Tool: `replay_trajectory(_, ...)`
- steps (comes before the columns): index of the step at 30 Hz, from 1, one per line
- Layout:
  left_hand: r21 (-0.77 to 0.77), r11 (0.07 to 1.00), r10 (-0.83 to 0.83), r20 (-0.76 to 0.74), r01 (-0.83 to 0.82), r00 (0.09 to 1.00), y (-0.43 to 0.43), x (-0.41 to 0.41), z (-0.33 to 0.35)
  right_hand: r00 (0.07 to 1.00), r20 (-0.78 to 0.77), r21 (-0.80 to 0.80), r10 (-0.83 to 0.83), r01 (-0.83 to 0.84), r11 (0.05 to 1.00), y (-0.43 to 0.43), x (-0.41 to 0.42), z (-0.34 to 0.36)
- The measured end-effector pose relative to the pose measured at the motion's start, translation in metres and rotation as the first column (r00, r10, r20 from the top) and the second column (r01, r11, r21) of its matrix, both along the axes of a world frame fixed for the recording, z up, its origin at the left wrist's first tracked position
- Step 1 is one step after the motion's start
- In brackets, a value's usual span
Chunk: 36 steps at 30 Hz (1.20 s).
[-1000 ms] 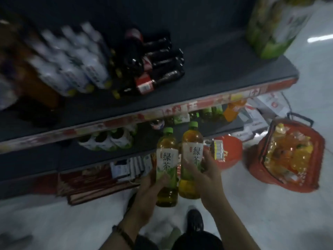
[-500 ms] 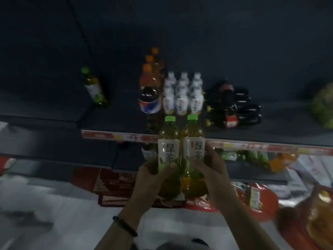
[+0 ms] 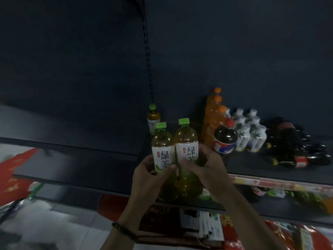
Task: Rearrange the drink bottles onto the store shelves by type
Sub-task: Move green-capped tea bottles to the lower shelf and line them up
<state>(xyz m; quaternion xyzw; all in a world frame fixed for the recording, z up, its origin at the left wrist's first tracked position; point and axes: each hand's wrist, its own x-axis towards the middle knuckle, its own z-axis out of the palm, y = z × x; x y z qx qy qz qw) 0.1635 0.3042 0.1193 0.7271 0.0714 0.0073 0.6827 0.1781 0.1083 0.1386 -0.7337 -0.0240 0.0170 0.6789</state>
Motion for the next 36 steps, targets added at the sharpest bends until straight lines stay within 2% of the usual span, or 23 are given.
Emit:
replay_trajectory(7, 0.052, 0.995, 0.089, 0.0, -0.089, 0.996, 0.04, 0.072, -0.026, 1.0, 0.012, -0.142, -0.002, 0.003, 0.99, 0.026, 0.1, -0.029)
replay_trajectory(13, 0.226, 0.972, 0.061, -0.003, -0.059, 0.998, 0.063, 0.124, -0.049, 1.0, -0.001, -0.325, -0.016, 0.015, 0.946, 0.033, 0.186, -0.058)
replay_trajectory(15, 0.299, 0.952, 0.054, 0.016, -0.056, 0.998, 0.067, 0.138, -0.055, 0.999, 0.038, -0.347, 0.001, 0.012, 0.938, 0.038, 0.205, -0.069)
replay_trajectory(17, 0.329, 0.943, 0.045, 0.025, -0.051, 0.999, 0.07, 0.15, -0.062, 0.999, 0.031, -0.289, 0.012, -0.002, 0.957, 0.043, 0.217, -0.076)
replay_trajectory(21, 0.32, 0.947, 0.012, 0.018, -0.017, 1.0, 0.075, 0.171, -0.077, 1.0, 0.003, -0.268, -0.016, 0.017, 0.963, 0.052, 0.233, -0.085)
replay_trajectory(27, 0.329, 0.944, -0.034, 0.023, 0.025, 0.999, 0.071, 0.19, -0.08, 0.998, -0.043, -0.37, -0.056, 0.036, 0.928, 0.059, 0.247, -0.089)
replay_trajectory(36, 0.38, 0.925, 0.0, 0.052, -0.02, 0.999, 0.064, 0.206, -0.086, 0.99, -0.069, -0.463, -0.123, 0.078, 0.883, 0.066, 0.249, -0.095)
